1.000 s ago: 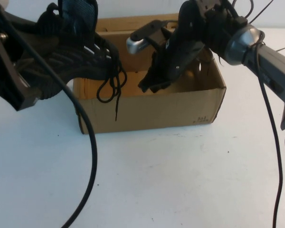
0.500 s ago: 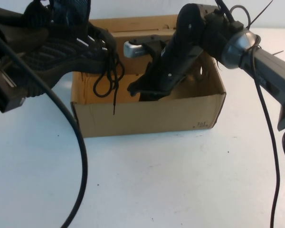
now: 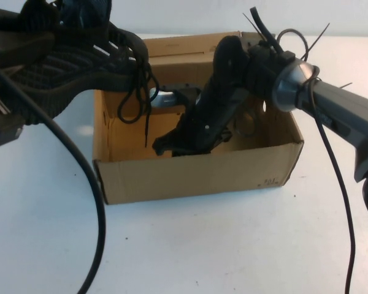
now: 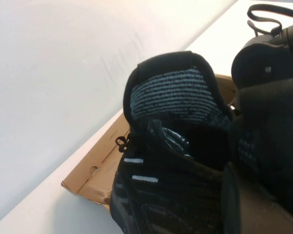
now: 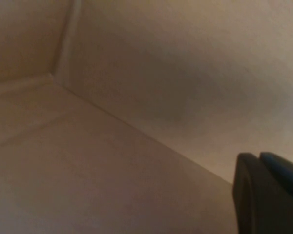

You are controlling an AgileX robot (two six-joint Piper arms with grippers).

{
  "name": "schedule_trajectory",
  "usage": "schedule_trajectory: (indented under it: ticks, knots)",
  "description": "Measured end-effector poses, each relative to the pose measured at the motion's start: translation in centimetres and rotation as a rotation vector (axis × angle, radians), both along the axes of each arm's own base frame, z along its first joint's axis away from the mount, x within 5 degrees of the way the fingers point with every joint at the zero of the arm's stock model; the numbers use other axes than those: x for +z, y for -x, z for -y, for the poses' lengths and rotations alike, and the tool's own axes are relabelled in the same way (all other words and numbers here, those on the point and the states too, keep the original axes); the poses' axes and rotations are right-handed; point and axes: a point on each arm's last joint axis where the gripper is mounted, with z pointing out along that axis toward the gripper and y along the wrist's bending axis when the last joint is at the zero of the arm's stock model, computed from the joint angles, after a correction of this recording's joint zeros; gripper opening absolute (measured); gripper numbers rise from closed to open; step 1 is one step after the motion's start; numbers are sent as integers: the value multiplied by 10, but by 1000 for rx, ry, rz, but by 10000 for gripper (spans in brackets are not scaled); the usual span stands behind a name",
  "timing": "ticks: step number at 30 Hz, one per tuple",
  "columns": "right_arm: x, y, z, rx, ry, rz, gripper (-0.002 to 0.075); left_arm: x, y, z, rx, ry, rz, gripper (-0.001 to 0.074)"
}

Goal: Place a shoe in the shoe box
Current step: Hand over the shoe

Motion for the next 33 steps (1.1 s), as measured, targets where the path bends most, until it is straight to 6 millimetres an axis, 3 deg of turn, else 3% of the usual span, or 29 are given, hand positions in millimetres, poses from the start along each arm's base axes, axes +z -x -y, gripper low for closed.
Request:
schedule_trajectory:
  ticks: [10,14,23,28,33]
  knots:
    - [17,24,-25,-18,-19,-20,-16,-1,0,0,-1,-6,-4,72]
    - [17,18,-17,-13,59,47,-16,-1,1,0,-4,-10,-12,72]
    - [40,-12,20,-116,157,196,-16,-2,1,0,-6,-16,-21,72]
    - [42,-9,27,-147,151,168,-16,-2,1,0,-7,-17,-21,78]
    - [32,-8,32,-143,190,149,-16,-3,1,0,-9,-21,-28,69]
